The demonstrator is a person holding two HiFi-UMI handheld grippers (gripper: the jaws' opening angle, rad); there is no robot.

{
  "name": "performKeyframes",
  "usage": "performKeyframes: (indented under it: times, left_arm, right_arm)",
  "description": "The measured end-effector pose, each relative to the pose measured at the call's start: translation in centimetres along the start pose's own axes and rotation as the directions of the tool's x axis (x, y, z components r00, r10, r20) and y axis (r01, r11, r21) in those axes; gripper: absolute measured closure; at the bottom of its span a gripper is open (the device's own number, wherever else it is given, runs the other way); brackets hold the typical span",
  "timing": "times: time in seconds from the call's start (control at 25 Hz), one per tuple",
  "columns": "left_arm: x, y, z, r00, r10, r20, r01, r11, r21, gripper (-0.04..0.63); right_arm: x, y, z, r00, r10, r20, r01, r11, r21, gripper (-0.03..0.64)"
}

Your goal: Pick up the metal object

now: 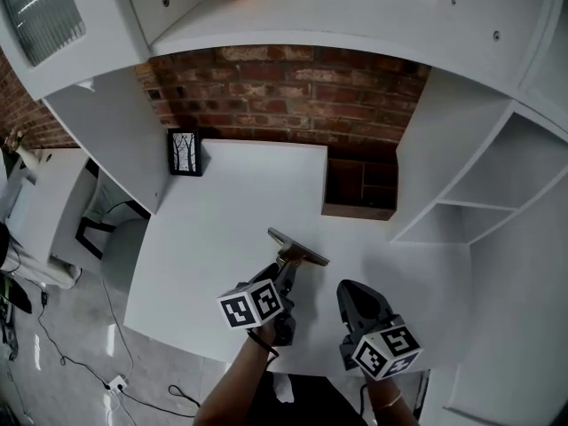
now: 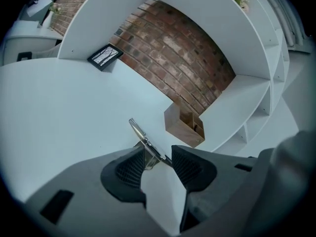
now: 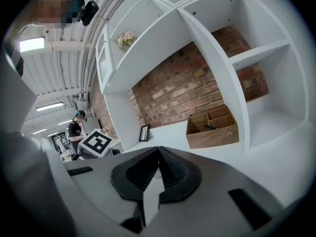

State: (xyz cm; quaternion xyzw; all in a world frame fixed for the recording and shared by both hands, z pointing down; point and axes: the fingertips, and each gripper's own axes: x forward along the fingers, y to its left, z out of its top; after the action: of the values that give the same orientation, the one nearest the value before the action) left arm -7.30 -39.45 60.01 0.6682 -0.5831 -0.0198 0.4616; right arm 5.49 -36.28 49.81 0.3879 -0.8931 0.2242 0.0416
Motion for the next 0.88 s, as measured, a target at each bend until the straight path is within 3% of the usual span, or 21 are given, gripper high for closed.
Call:
performKeyframes:
  times: [0.4, 0.88]
  left_arm:
    - [3.3, 0.9, 0.3, 0.999, 0.015, -0.038, -0.02, 0.989, -0.148, 0.446]
    - [4.2, 0.8, 0.5, 0.999, -0.027, -0.042, 0.014, 0.96, -0.279, 0.544]
  right_arm:
    - [1.9, -2.0, -0.2, 0.999, 0.005, -0.035, -0.004, 1.0, 0.029, 0.612]
    - [2.5, -2.1, -0.2, 0.999, 0.015, -0.044, -0.014, 0.999, 0.042, 0.612]
